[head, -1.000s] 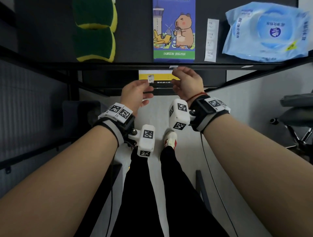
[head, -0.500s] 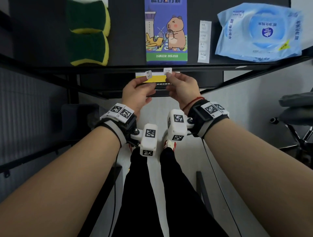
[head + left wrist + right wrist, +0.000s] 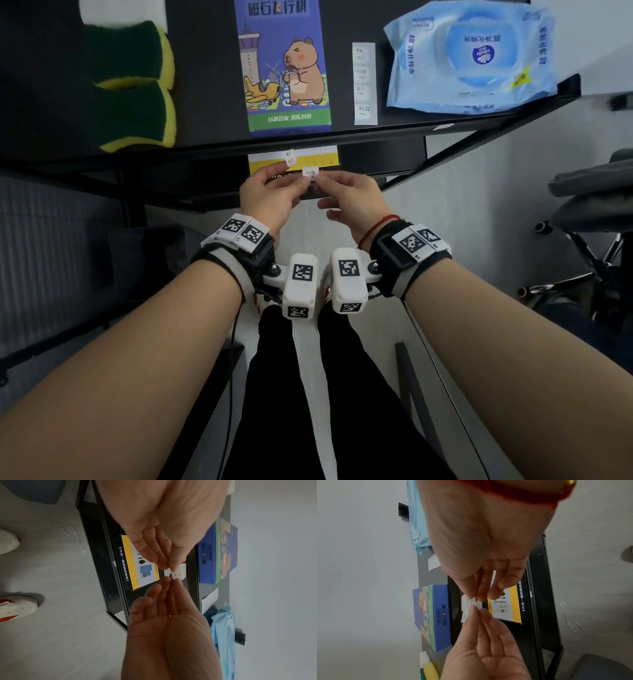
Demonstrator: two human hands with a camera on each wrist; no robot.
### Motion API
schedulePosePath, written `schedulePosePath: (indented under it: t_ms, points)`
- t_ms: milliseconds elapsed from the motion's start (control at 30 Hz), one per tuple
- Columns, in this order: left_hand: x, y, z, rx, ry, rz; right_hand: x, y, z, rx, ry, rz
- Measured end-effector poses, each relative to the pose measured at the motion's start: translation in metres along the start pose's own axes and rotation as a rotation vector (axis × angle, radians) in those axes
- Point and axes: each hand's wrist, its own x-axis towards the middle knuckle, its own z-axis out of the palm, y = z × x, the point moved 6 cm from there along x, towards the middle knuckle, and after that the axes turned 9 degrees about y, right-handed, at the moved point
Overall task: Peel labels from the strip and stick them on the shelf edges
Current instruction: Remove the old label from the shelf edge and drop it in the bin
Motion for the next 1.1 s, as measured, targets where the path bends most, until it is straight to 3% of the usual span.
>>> schedulePosePath:
  t_ms: [100, 267, 467, 1100]
  points:
    - [-0.002, -0.002, 0.012, 0.022, 0.006, -0.003, 0.004, -0.002, -0.020, -0.019, 0.024, -0.001]
    - [-0.011, -0.005, 0.042, 0.029, -0.040, -0.045, 0.018, -0.003, -0.091, 0.083, 0.235, 0.045]
    - [-0.024, -0.014, 0.079, 0.027, -0.110, -0.202, 0.041, -0.029, -0.160, 0.338, 0.446, 0.015]
    - [-0.032, -0.006, 0.101, 0.051, -0.107, -0.203, 0.060, -0.033, -0.168, 0.273, 0.366, -0.004]
